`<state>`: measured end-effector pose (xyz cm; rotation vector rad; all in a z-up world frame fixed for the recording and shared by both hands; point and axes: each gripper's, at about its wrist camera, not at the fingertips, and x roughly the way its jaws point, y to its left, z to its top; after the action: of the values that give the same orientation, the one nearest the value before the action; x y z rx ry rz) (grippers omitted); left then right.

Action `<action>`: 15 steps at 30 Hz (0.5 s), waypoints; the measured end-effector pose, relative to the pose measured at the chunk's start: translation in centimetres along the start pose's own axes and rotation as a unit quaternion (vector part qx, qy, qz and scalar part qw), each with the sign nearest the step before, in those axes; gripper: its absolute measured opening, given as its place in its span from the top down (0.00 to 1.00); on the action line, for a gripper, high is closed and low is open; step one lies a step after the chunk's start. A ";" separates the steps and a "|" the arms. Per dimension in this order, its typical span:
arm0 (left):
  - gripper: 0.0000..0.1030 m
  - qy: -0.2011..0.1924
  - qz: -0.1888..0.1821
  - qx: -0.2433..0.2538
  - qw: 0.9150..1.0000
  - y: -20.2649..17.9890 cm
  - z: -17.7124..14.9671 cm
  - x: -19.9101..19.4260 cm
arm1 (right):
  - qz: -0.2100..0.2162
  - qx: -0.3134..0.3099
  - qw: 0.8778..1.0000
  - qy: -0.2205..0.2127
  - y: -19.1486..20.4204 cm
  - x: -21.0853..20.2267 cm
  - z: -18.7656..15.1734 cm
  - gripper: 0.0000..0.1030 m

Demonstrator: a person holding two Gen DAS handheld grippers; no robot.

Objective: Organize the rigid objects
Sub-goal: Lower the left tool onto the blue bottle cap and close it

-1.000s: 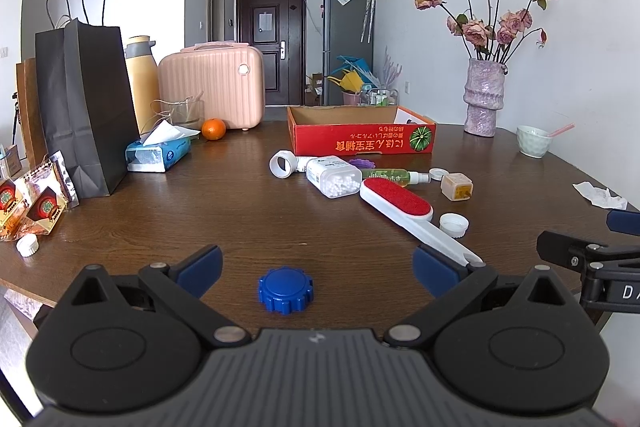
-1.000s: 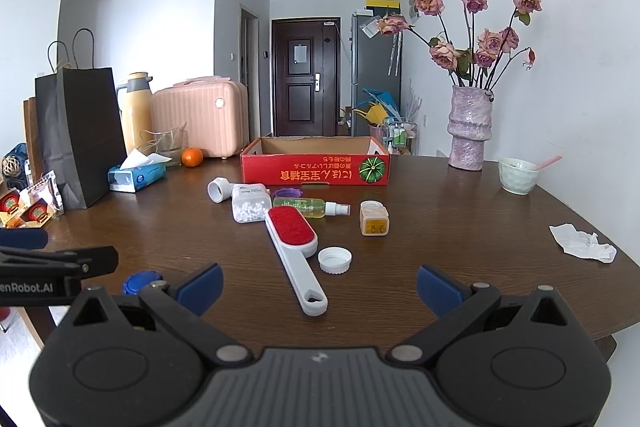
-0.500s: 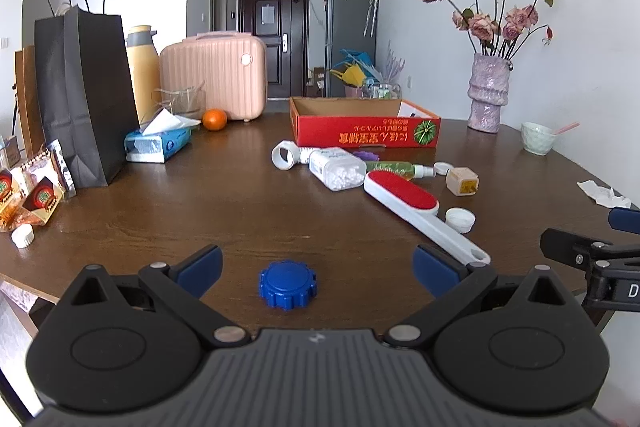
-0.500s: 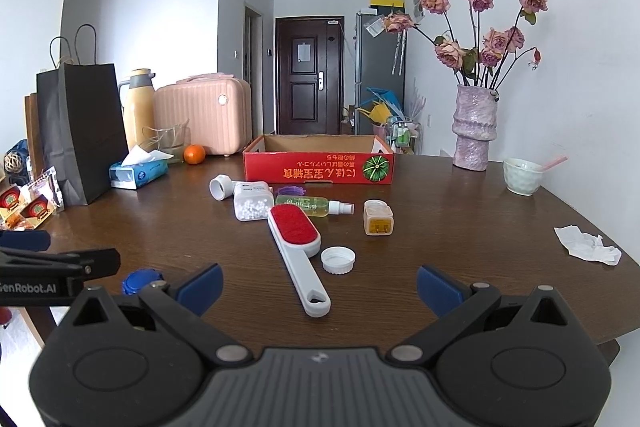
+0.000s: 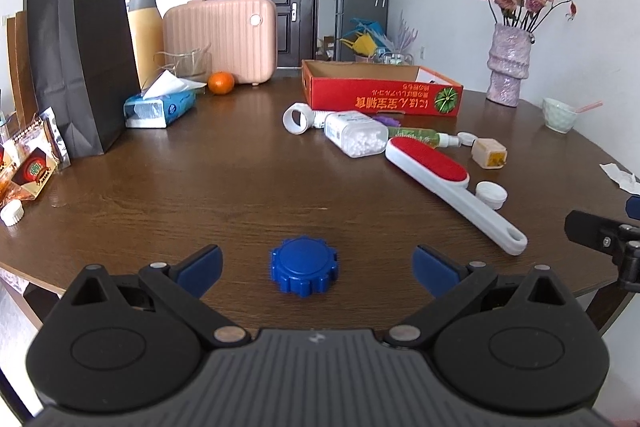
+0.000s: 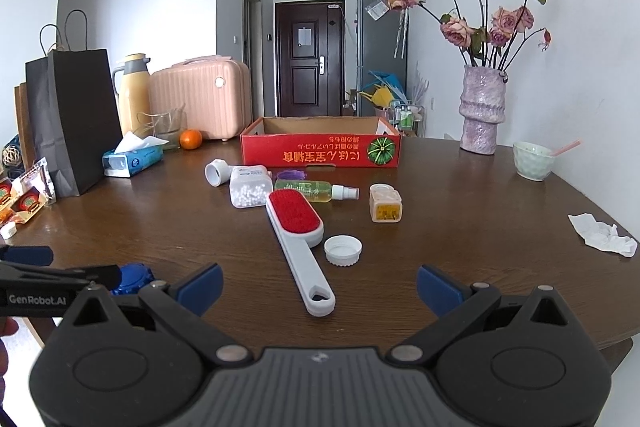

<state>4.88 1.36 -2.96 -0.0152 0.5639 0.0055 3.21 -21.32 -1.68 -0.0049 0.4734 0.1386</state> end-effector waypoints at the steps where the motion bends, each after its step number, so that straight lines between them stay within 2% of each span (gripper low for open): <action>1: 0.00 0.003 0.001 0.000 1.000 0.0 0.0 0.3 | 0.001 0.001 1.000 0.001 0.0 0.1 0.0 0.00; 15: 0.04 0.036 0.016 -0.002 0.999 0.4 0.1 3.7 | 0.008 0.007 1.000 0.022 -0.2 2.3 -0.1 0.00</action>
<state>8.04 1.72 -4.83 -0.0100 0.6365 0.0365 5.24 -21.20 -2.86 0.0108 0.5184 0.1519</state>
